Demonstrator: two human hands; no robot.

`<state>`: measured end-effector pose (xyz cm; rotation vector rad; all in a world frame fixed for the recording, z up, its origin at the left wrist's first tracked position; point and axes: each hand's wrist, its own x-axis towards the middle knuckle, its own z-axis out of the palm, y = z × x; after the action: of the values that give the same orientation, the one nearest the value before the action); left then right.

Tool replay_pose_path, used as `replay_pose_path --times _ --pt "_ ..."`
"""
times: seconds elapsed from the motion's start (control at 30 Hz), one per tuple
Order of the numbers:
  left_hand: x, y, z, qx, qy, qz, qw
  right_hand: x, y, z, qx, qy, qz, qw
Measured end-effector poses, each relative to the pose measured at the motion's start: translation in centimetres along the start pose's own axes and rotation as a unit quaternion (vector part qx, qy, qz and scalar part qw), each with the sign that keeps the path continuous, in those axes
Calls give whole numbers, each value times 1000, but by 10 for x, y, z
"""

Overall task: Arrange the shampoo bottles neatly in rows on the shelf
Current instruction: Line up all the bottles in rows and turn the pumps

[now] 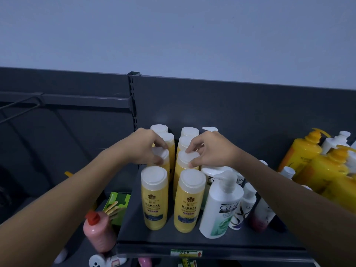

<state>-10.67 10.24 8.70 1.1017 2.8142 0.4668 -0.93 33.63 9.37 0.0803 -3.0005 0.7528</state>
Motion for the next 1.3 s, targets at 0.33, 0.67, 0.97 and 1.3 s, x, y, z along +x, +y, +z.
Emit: replay_pose_path --times 0.33,0.67,0.97,1.3 --pt "8 3 -11 -2 0 8 1000 11 -5 -19 -34 35 -20 999" --pt "64 14 -14 46 15 3 999 62 -6 -6 -131 -14 21 991" --pt "81 14 -12 146 -40 25 988 74 -7 -8 -229 -79 -19 970" --pt "71 9 -17 216 -75 98 969 70 -13 -10 -227 -80 -56 969"
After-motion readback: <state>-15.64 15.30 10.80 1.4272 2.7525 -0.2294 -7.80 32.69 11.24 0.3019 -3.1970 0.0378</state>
